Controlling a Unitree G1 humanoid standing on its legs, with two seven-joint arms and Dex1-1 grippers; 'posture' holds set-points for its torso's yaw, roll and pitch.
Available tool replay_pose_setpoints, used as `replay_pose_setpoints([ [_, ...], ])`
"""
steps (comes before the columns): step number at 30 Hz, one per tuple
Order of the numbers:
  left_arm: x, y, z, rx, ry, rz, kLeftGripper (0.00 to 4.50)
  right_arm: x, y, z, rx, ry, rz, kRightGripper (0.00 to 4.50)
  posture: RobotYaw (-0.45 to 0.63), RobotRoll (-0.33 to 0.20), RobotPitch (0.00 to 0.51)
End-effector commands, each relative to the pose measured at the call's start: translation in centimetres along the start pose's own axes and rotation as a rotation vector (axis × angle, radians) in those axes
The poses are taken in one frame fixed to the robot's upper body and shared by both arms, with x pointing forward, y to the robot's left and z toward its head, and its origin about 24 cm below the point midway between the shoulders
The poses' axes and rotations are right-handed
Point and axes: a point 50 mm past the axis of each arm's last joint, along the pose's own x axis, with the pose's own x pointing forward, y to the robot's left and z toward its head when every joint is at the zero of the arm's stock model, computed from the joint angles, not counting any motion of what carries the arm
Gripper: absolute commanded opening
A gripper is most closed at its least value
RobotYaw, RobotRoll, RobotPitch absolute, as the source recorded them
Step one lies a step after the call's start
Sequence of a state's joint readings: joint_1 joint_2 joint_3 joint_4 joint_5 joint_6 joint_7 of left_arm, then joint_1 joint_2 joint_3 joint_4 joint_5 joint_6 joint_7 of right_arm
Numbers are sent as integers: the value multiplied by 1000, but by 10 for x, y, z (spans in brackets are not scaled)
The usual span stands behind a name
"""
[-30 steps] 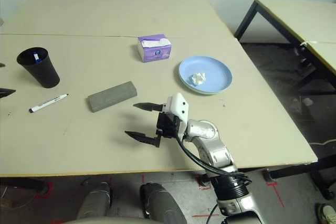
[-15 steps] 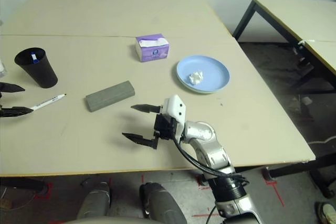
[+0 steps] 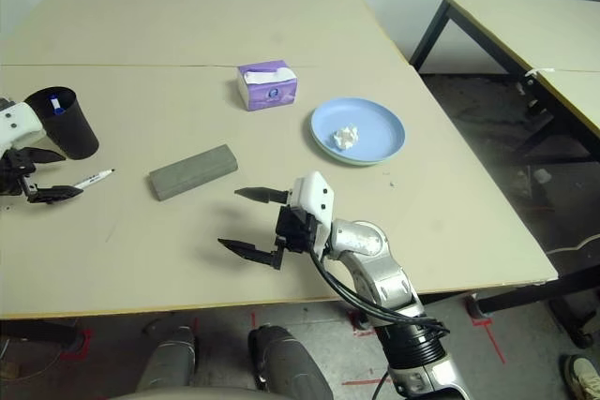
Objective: Organize and tidy the items on the table.
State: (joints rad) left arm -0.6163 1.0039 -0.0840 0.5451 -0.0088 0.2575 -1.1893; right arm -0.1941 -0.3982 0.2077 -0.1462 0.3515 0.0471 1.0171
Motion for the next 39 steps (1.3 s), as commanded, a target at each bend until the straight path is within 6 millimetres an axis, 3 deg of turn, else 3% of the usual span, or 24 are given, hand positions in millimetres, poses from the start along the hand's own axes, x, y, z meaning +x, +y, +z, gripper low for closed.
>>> replay_pose_setpoints([
  [1,9,-1,-3,-15,19,3,4480,1,2,2,-8,11,11,4500,-80,0,144],
  [26,28,-7,-16,-61,45,18,4480,8,7,9,-11,-7,33,4500,-97,0,141],
  [29,29,-7,-17,-63,46,18,3877,8,9,10,-12,-9,35,4500,-101,0,140],
  [39,31,-6,-18,-61,40,17,879,12,9,11,-20,-15,40,4500,-98,0,133],
])
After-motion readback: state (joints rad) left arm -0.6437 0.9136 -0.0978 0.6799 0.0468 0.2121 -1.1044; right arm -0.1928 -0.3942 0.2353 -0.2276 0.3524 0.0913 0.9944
